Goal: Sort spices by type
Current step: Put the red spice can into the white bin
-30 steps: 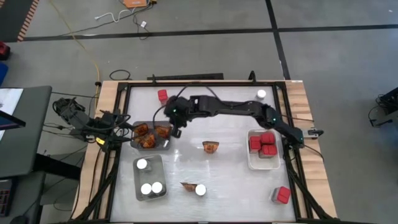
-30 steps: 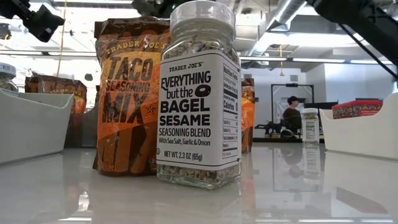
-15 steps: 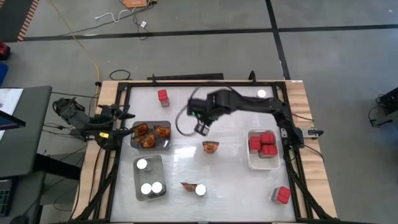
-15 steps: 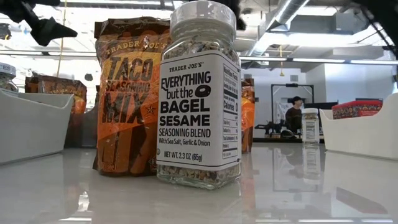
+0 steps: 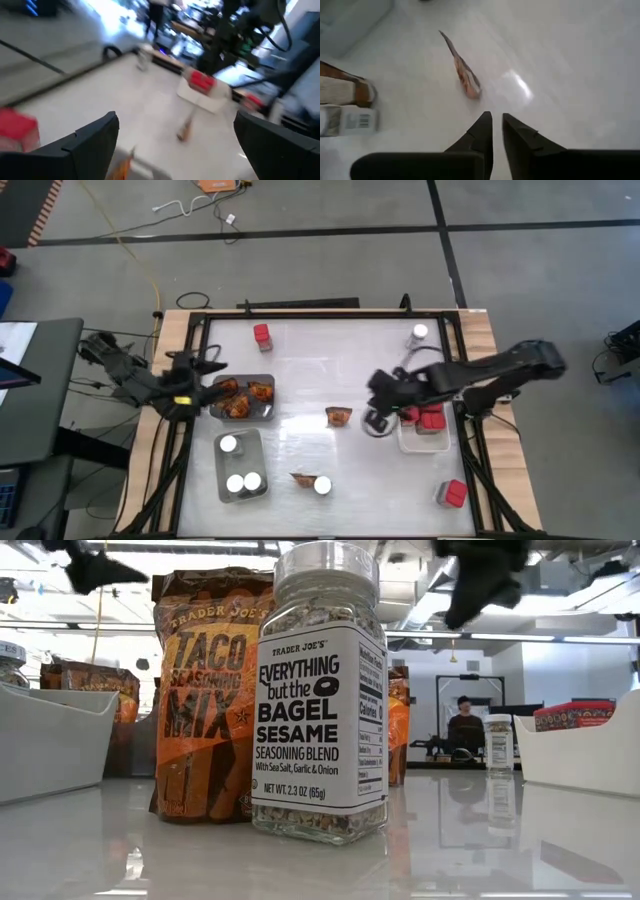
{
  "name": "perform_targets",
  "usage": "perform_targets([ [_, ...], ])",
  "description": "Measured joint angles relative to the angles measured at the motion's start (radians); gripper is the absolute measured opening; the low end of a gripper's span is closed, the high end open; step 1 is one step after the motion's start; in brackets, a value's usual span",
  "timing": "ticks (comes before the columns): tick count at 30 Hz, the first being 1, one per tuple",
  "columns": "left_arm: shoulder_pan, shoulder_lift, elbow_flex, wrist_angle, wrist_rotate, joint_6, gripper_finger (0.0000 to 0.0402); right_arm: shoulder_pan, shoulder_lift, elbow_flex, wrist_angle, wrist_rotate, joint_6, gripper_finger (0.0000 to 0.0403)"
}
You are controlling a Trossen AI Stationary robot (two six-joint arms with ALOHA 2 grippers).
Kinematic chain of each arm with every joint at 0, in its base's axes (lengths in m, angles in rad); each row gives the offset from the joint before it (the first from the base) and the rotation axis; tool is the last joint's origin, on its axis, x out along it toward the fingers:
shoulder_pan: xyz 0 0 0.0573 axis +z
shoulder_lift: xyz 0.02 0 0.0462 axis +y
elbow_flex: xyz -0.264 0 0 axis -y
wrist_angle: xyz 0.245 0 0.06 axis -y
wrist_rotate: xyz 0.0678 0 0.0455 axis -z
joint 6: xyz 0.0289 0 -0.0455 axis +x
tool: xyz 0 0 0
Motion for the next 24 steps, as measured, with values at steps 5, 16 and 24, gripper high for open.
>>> perform_targets([
  [5, 0.114, 0.246, 0.059, 0.246, -0.18, 0.064, 0.038, 0.04, -0.243, -0.217, 0.183, 0.065, 0.033, 0.0072],
  [16, 0.576, 0.666, 0.376, 0.037, 0.15, -0.293, 0.038, 0.041, -0.465, -0.277, 0.277, 0.077, -0.212, 0.0072],
  [24, 0.915, 0.893, 0.581, -0.332, 0.452, -0.461, 0.038, 0.041, -0.481, -0.277, 0.285, 0.077, -0.261, 0.0072],
])
